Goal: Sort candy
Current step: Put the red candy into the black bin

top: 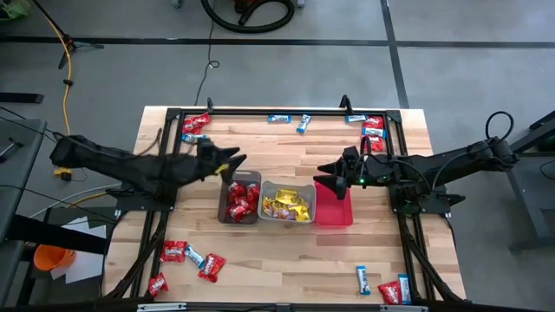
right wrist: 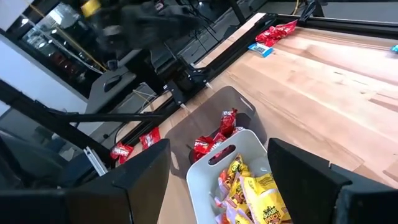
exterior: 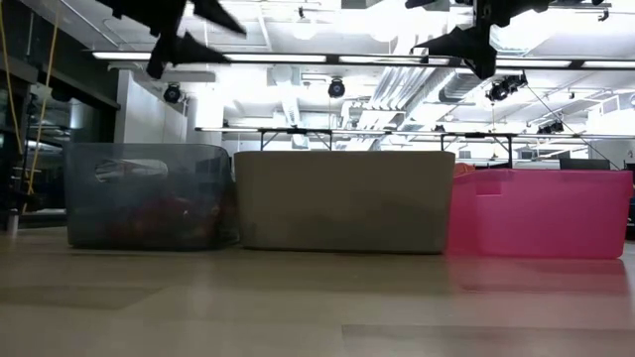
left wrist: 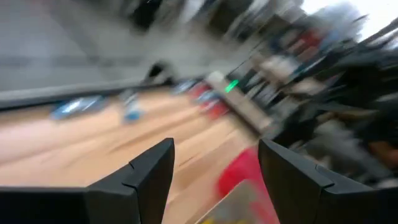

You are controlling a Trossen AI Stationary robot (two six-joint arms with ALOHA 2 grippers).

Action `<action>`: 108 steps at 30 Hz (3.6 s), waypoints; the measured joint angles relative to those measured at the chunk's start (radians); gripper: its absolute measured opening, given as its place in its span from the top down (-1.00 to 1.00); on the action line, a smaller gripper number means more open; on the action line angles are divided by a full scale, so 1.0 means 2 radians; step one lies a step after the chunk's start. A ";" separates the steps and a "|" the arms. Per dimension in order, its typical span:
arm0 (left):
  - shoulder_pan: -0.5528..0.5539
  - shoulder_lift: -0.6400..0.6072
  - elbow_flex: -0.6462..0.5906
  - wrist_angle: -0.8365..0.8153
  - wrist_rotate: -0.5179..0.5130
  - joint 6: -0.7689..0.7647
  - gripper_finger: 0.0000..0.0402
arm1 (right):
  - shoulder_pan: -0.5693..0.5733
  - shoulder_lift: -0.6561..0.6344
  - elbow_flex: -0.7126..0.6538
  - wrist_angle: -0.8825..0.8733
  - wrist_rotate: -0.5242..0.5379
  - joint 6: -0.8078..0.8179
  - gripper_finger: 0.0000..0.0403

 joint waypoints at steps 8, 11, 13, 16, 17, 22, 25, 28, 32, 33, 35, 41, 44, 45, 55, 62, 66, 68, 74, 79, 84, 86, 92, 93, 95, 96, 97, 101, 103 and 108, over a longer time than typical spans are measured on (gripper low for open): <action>0.172 0.057 0.121 -0.421 0.072 -0.093 -0.09 | 0.000 0.000 0.000 -0.026 -0.038 -0.011 -0.31; 0.203 0.057 0.109 -0.455 0.085 -0.108 -0.09 | 0.000 0.000 0.000 -0.042 -0.047 -0.012 -0.31; 0.221 0.058 0.100 -0.472 0.081 -0.131 -0.09 | 0.000 0.000 0.000 -0.046 -0.048 -0.013 -0.31; 0.270 0.061 0.094 -0.477 0.087 -0.147 -0.08 | 0.000 0.000 0.000 -0.046 -0.047 -0.020 -0.31; 0.288 0.067 0.094 -0.475 0.094 -0.141 -0.08 | 0.000 0.000 0.000 -0.046 -0.046 -0.024 -0.31; 0.382 0.122 0.093 -0.415 0.115 -0.053 -0.08 | -0.004 0.000 0.000 -0.046 -0.031 -0.034 -0.31; 0.437 0.168 0.093 -0.351 0.131 0.002 -0.08 | -0.017 0.000 0.000 -0.044 -0.029 -0.027 -0.31; 0.484 0.214 0.093 -0.299 0.148 0.026 -0.08 | -0.030 0.000 0.000 -0.044 -0.029 -0.002 -0.31; 0.525 0.270 0.093 -0.254 0.169 0.047 -0.08 | -0.048 0.000 0.000 -0.044 -0.029 0.022 -0.31; 0.531 0.283 0.093 -0.247 0.169 0.049 -0.08 | -0.052 0.000 0.000 -0.044 -0.029 0.024 -0.31; 0.540 0.303 0.093 -0.238 0.170 0.049 -0.08 | -0.059 0.000 0.000 -0.044 -0.029 0.025 -0.31; 0.544 0.334 0.098 -0.214 0.146 0.015 -0.07 | -0.076 0.000 0.000 -0.044 -0.029 0.018 -0.31; 0.540 0.343 0.100 -0.207 0.142 0.005 -0.04 | -0.085 0.000 0.000 -0.044 -0.029 0.014 -0.31; 0.538 0.345 0.099 -0.208 0.136 0.000 -0.03 | -0.087 0.000 0.000 -0.044 -0.030 0.014 -0.31; 0.515 0.383 0.110 -0.216 0.082 -0.013 0.41 | -0.095 0.000 0.000 -0.044 -0.040 -0.020 -0.31; 0.516 0.387 0.114 -0.218 0.104 -0.002 0.95 | -0.095 0.000 0.000 -0.044 -0.049 -0.020 -0.31; 0.514 0.365 0.114 -0.218 0.133 0.002 0.99 | -0.095 0.000 0.000 -0.046 -0.058 -0.020 -0.31; 0.510 0.348 0.114 -0.219 0.135 0.006 1.00 | -0.095 0.000 0.000 -0.048 -0.058 -0.020 -0.31; 0.486 0.262 0.114 -0.218 0.133 0.041 1.00 | -0.095 0.000 0.000 -0.049 -0.058 -0.020 -0.31; 0.440 0.172 0.114 -0.219 0.134 0.063 1.00 | -0.095 0.000 0.000 -0.049 -0.058 -0.020 -0.31; 0.353 0.090 0.114 -0.222 0.169 0.067 1.00 | -0.095 0.000 0.000 -0.049 -0.058 -0.020 -0.31; 0.307 0.066 0.114 -0.232 0.172 0.060 1.00 | -0.095 0.000 0.000 -0.049 -0.058 -0.022 -0.31; 0.228 0.058 0.114 -0.284 0.092 0.046 1.00 | -0.095 0.000 0.000 -0.049 -0.056 -0.033 -0.31; 0.236 0.066 0.114 -0.285 0.096 0.039 1.00 | -0.097 0.000 0.000 -0.049 -0.056 -0.033 -0.31; 0.261 0.088 0.114 -0.282 0.123 0.042 1.00 | -0.101 0.000 0.000 -0.049 -0.056 -0.033 -0.31; 0.276 0.101 0.114 -0.279 0.135 0.050 1.00 | -0.103 0.000 0.000 -0.049 -0.056 -0.032 -0.31; 0.291 0.116 0.113 -0.274 0.145 0.062 0.99 | -0.106 0.000 0.000 -0.049 -0.056 -0.031 -0.31; 0.361 0.185 0.113 -0.255 0.192 0.117 0.87 | -0.111 0.000 0.000 -0.048 -0.060 -0.026 -0.31; 0.391 0.219 0.118 -0.258 0.217 0.135 0.76 | -0.111 0.000 0.000 -0.048 -0.061 -0.012 -0.31; 0.434 0.281 0.144 -0.258 0.264 0.162 0.41 | -0.110 0.000 0.000 -0.048 -0.099 0.006 -0.31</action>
